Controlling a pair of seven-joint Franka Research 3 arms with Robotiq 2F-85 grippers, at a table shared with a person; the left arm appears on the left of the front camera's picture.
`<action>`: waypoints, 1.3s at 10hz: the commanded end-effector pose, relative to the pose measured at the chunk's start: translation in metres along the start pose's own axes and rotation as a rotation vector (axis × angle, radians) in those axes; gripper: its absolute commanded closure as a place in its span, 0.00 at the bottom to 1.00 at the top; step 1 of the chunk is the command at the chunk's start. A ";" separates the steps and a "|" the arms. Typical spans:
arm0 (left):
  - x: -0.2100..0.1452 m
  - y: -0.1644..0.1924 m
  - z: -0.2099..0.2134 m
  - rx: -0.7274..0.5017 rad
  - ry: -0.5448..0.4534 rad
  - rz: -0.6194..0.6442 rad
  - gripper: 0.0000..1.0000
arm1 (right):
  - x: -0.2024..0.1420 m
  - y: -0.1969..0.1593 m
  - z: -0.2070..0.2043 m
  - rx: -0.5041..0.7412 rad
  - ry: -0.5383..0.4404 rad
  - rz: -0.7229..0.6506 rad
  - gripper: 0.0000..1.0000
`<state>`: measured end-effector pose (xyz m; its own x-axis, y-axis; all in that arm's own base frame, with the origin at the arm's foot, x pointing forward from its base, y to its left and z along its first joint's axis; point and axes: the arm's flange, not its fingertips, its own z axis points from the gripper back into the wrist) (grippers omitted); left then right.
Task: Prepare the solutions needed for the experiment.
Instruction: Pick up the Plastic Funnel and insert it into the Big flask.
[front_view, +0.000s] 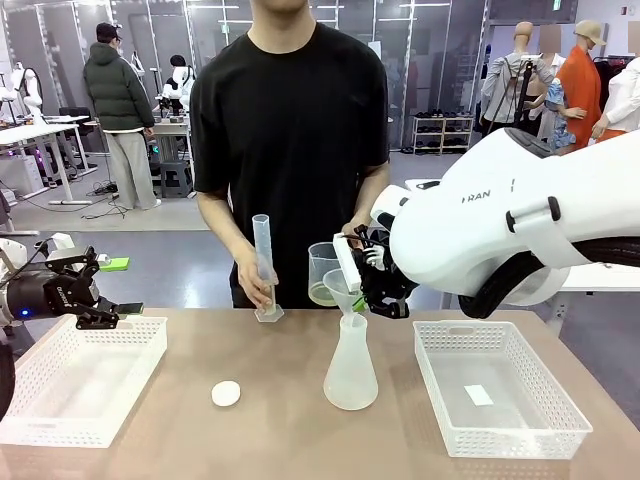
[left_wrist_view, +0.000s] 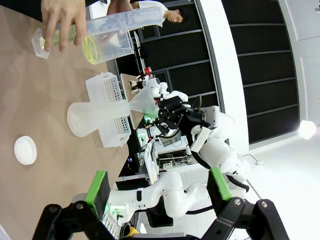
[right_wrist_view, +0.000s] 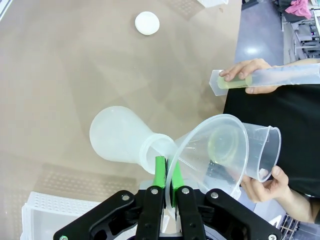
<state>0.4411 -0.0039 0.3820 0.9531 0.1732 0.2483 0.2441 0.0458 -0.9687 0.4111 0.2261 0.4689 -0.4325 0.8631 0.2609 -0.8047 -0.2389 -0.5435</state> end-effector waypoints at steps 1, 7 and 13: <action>0.000 -0.001 0.000 0.005 -0.003 -0.001 0.00 | -0.008 -0.004 -0.003 0.011 -0.008 0.008 0.95; 0.000 -0.001 0.000 0.005 -0.003 -0.001 0.00 | -0.014 -0.004 -0.013 0.024 -0.027 -0.001 0.95; 0.000 -0.001 0.000 0.005 -0.003 -0.001 0.00 | -0.012 -0.003 -0.016 0.039 -0.022 0.006 0.54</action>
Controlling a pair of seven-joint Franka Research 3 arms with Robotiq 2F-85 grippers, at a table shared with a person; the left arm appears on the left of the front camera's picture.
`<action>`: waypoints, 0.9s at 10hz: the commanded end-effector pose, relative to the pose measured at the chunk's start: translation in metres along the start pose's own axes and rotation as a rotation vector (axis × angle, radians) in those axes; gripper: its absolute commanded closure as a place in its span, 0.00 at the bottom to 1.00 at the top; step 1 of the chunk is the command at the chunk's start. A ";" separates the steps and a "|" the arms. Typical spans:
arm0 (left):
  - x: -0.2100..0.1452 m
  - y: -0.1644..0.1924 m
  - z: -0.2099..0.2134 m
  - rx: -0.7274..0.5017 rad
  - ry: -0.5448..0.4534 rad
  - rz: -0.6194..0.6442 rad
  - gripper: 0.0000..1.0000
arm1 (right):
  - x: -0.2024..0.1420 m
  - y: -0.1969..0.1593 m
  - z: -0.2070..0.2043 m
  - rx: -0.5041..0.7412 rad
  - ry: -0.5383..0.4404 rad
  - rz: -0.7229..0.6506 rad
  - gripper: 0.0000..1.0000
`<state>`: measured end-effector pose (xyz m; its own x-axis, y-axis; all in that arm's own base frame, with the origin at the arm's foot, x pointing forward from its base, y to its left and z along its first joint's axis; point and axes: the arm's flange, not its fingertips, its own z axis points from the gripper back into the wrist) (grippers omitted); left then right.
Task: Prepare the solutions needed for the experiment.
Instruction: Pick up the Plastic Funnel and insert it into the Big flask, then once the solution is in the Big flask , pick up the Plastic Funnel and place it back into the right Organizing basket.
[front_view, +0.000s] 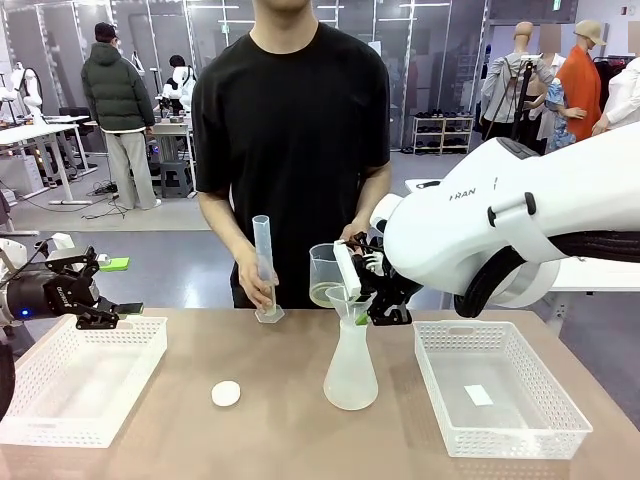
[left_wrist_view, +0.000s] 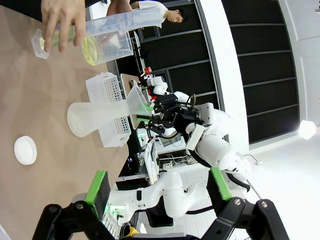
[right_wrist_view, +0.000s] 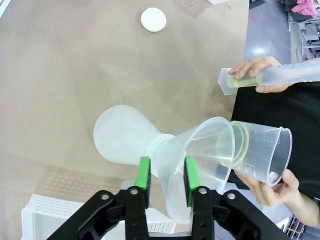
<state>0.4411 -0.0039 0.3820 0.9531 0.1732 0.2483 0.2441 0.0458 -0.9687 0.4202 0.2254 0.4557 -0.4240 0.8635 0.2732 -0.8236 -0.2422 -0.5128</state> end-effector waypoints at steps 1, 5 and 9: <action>0.000 -0.001 0.000 0.005 -0.003 -0.001 0.00 | -0.003 -0.005 -0.001 0.025 0.013 0.020 0.47; 0.000 -0.001 0.000 0.005 -0.003 -0.001 0.00 | 0.000 0.000 0.000 0.000 0.000 0.000 0.47; 0.000 -0.001 0.000 0.005 -0.003 -0.001 0.00 | 0.000 0.000 0.000 0.000 0.000 0.000 0.47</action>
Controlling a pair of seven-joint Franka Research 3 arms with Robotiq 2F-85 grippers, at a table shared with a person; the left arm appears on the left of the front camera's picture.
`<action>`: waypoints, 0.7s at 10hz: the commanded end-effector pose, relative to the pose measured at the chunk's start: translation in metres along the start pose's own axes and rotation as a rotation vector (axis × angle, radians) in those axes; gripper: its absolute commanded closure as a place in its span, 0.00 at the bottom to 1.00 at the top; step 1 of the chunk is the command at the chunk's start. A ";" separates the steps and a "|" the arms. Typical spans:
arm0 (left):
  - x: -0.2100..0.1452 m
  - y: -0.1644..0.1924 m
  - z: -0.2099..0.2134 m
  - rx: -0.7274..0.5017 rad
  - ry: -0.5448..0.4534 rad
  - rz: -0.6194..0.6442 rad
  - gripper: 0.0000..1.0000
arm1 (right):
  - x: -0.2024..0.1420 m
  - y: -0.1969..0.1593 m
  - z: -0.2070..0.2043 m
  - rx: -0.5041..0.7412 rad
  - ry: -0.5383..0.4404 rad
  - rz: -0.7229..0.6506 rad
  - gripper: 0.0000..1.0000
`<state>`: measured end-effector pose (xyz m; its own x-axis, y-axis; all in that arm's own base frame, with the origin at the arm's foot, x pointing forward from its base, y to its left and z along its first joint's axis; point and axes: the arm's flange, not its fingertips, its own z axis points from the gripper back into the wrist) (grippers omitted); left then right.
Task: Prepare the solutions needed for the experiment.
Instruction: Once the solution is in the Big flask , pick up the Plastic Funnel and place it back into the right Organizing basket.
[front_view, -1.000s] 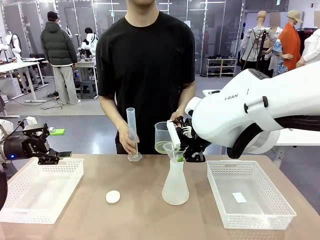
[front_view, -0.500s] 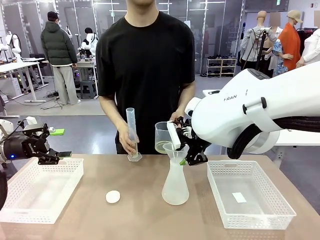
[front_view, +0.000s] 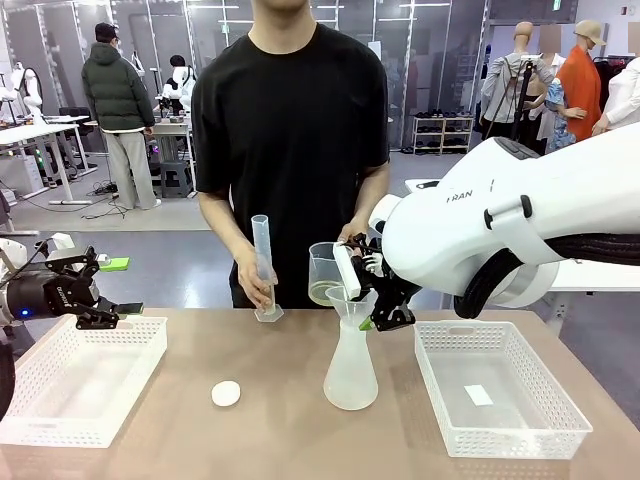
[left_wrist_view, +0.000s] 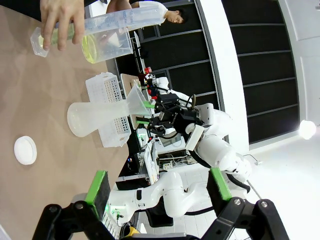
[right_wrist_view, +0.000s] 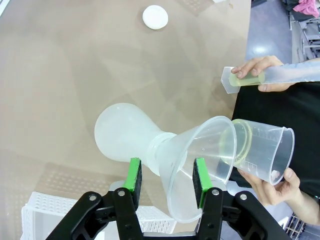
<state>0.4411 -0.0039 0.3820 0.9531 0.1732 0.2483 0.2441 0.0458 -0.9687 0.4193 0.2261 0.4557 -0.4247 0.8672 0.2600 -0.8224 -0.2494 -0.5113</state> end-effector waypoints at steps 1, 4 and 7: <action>0.000 -0.001 0.000 0.005 -0.003 -0.001 0.00 | -0.001 -0.001 0.000 -0.004 -0.012 -0.006 0.47; 0.000 -0.001 0.000 0.005 -0.003 -0.001 0.00 | 0.000 0.000 0.000 0.000 0.000 0.000 0.27; 0.000 -0.001 0.000 0.005 -0.003 -0.001 0.00 | 0.016 0.001 0.017 -0.010 0.011 -0.027 0.07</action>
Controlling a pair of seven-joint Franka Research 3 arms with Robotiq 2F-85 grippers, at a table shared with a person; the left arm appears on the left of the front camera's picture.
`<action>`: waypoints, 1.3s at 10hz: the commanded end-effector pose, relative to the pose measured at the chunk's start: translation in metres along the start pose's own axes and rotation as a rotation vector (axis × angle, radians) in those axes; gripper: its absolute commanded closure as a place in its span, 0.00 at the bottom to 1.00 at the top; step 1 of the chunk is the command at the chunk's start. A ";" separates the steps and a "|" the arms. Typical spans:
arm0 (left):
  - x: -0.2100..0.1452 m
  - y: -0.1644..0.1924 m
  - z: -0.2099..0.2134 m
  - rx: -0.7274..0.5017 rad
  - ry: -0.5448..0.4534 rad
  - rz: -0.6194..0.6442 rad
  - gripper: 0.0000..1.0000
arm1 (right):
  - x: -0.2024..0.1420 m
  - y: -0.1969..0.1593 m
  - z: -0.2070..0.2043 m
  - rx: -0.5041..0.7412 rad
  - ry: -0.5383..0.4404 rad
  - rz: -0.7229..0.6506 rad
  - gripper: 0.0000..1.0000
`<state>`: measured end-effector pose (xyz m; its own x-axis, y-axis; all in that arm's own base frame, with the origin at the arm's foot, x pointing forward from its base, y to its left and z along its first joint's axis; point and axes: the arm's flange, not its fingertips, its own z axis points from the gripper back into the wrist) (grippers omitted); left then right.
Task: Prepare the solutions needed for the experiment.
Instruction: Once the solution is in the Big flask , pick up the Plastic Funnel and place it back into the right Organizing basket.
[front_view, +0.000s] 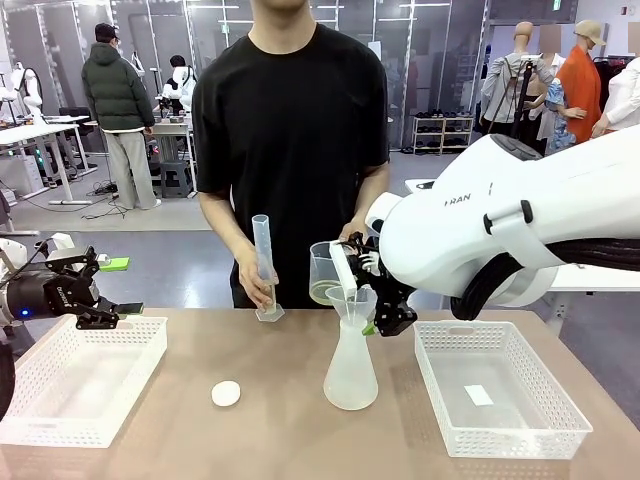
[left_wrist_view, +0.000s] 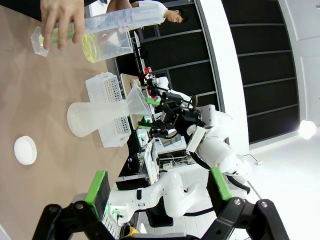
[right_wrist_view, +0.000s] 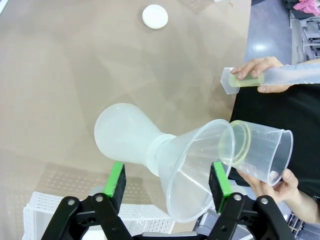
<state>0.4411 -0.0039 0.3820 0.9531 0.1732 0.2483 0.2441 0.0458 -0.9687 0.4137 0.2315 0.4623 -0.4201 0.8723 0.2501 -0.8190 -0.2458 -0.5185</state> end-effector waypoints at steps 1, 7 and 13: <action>0.000 -0.001 0.000 0.005 -0.003 -0.001 0.00 | 0.009 0.000 0.022 -0.025 -0.021 -0.026 0.07; 0.000 -0.001 0.000 0.005 -0.003 -0.001 0.00 | -0.012 0.030 0.112 -0.044 -0.078 -0.338 0.07; 0.000 -0.001 0.000 0.005 -0.003 -0.001 0.00 | -0.053 0.052 0.140 -0.047 -0.080 -0.553 0.07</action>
<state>0.4411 -0.0038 0.3820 0.9530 0.1734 0.2483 0.2440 0.0460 -0.9687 0.3384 0.1093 0.5408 0.0595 0.8329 0.5502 -0.8977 0.2857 -0.3355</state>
